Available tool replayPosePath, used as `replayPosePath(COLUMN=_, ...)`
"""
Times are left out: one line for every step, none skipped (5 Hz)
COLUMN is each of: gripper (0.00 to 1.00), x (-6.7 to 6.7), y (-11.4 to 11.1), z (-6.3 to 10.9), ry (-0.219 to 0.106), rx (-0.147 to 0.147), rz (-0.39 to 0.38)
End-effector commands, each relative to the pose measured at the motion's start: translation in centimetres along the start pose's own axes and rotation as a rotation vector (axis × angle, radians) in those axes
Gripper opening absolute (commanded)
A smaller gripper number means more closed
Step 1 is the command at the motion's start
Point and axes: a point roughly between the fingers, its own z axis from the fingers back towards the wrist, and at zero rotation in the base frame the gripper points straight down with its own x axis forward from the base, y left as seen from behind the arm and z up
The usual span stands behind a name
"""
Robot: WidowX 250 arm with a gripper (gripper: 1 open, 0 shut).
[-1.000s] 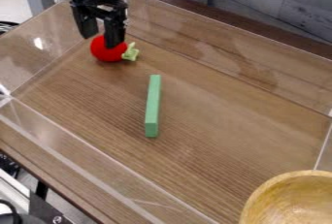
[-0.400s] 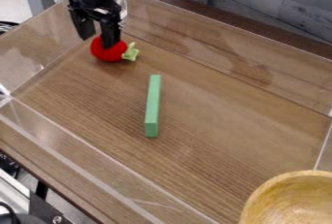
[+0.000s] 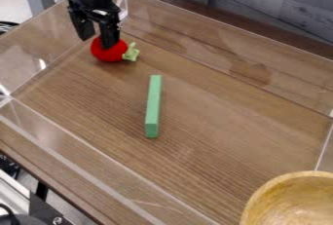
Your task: Move the red fruit to the right
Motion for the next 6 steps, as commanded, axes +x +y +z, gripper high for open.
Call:
replayPosePath(gripper=1.0, x=0.89, y=0.87, z=1.55, ry=-0.062, rx=0.033, rz=0.006)
replayPosePath(gripper=1.0, x=1.02, y=0.92, z=1.46, ry=-0.07, rx=0.031, rz=0.005)
replayPosePath(gripper=1.0, x=1.14, y=1.04, z=1.41, ry=-0.077, rx=0.029, rz=0.005)
replayPosePath(gripper=1.0, x=1.25, y=1.19, z=1.35, ry=-0.083, rx=0.026, rz=0.007)
replayPosePath(gripper=1.0, x=1.39, y=1.36, z=1.32, ry=-0.088, rx=0.025, rz=0.009)
replayPosePath(gripper=1.0, x=1.32, y=1.28, z=1.25, ry=-0.091, rx=0.021, rz=0.008)
